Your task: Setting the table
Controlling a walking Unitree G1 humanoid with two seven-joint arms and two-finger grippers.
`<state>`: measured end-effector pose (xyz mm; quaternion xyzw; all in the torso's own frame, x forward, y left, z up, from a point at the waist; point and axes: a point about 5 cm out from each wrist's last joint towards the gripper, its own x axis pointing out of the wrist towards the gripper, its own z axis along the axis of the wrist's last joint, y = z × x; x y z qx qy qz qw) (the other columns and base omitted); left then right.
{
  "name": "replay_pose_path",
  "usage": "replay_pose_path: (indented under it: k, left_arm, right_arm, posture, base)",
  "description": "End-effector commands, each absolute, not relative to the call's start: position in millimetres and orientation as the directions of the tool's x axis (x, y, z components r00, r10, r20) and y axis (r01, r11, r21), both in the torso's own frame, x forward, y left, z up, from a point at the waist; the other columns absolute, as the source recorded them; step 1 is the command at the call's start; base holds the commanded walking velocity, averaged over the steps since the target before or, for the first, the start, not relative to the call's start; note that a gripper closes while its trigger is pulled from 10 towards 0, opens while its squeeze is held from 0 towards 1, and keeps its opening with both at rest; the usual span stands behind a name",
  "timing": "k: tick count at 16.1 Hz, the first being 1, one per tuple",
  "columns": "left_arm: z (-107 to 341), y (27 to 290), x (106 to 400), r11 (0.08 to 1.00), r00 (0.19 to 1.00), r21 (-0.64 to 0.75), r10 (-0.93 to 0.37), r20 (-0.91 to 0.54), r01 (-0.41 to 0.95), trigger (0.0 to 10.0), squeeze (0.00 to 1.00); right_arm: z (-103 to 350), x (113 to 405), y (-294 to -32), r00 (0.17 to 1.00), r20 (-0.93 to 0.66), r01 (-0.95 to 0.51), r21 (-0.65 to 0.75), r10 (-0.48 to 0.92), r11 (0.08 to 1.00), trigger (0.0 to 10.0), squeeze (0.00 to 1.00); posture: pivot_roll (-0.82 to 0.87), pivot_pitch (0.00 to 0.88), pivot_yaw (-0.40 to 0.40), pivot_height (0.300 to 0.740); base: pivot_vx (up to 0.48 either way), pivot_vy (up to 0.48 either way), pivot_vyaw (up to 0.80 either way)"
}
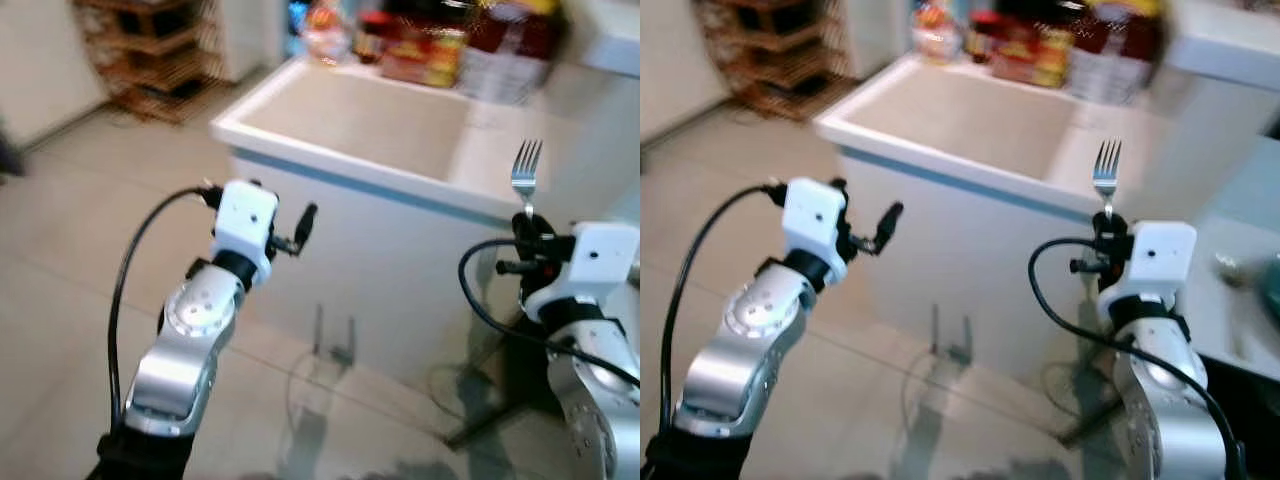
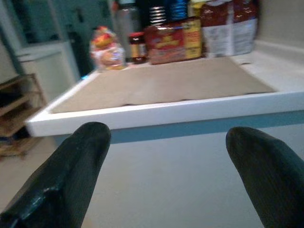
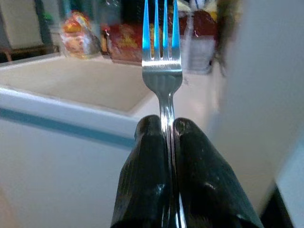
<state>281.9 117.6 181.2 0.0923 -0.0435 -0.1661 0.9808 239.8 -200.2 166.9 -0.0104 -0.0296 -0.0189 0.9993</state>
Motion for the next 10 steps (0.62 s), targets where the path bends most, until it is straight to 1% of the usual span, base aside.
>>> replay_pose_path:
  k: [1, 9, 10]
  left_arm:
    - [184.6, 116.9, 282.5, 0.927, 0.94, 0.203, -0.335, 0.066, 0.316, 10.0, 0.0]
    - [187.0, 113.0, 282.3, 0.916, 0.931, 0.225, -0.357, 0.075, 0.333, 10.0, 0.0]
    - [187.0, 112.0, 282.2, 0.915, 0.93, 0.225, -0.36, 0.076, 0.335, 10.0, 0.0]
  right_arm:
    - [169.9, 241.4, -204.1, 0.996, 0.069, 0.064, -0.03, -0.062, 0.998, 10.0, 0.0]
    - [173.4, 240.7, -202.0, 0.994, 0.087, 0.06, -0.013, -0.059, 0.998, 10.0, 0.0]
    - [175.4, 239.2, -199.6, 0.993, 0.108, 0.051, 0.001, -0.051, 0.999, 10.0, 0.0]
  posture:
    - [0.04, 0.081, -0.017, 0.74]
    - [0.04, 0.061, -0.016, 0.74]
    - [0.04, 0.057, -0.015, 0.74]
  base:
    - [0.0, -0.48, 0.0]
    - [0.0, -0.48, 0.0]
    - [0.0, -0.48, 0.0]
